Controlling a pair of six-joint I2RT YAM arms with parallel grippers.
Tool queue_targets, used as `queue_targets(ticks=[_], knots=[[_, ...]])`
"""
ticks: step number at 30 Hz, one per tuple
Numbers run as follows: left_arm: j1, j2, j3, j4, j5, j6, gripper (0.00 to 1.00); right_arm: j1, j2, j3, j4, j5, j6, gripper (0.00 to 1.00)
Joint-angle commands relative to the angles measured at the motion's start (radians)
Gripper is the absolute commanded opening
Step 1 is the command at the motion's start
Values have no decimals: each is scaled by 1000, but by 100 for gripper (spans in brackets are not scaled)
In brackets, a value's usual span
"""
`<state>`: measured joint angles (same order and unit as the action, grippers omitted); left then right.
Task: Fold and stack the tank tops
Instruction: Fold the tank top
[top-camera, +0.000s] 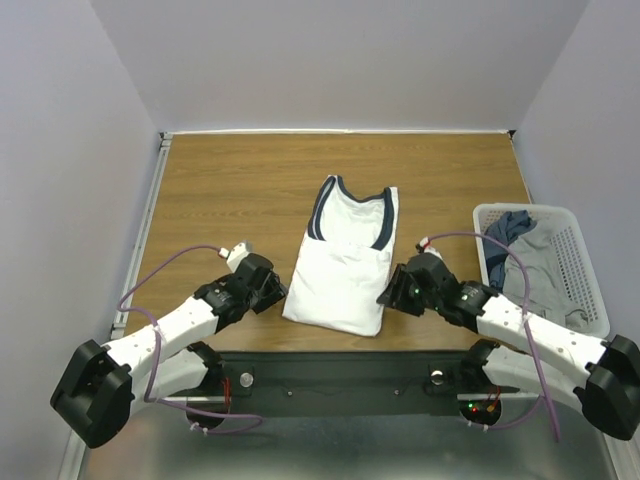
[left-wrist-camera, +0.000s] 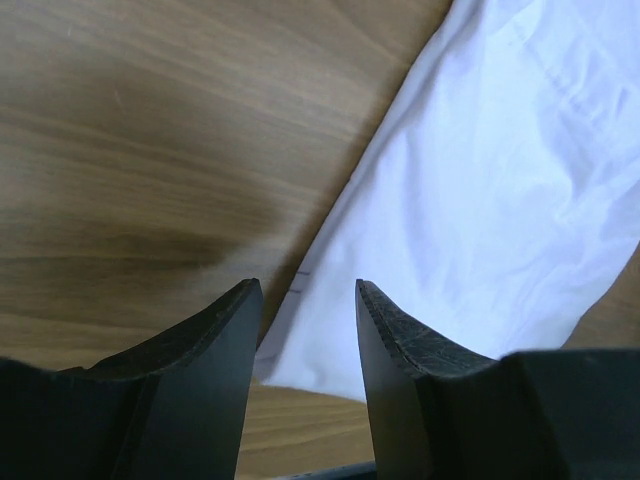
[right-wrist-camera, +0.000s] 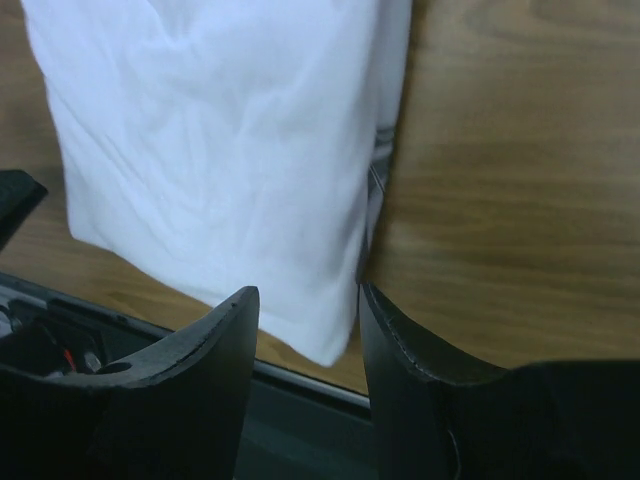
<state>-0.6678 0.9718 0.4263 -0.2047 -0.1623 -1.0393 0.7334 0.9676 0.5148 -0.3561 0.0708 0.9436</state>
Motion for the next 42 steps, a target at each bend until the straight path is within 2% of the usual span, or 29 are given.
queue_targets(ticks=[1, 9, 20, 27, 42], knots=[[-16, -24, -21, -107, 12, -21, 54, 82, -52, -24, -156, 21, 110, 51], [-16, -13, -30, -162, 59, 7, 56, 138, -72, -101, -181, -31, 164, 51], [-21, 5, -44, -154, 121, 31, 55, 162, -49, -136, -110, -60, 190, 51], [-23, -22, -55, -137, 156, 35, 54, 166, -128, -136, -107, -62, 204, 51], [-45, 88, -9, -98, 133, 56, 49, 196, -23, -116, -4, -36, 230, 51]])
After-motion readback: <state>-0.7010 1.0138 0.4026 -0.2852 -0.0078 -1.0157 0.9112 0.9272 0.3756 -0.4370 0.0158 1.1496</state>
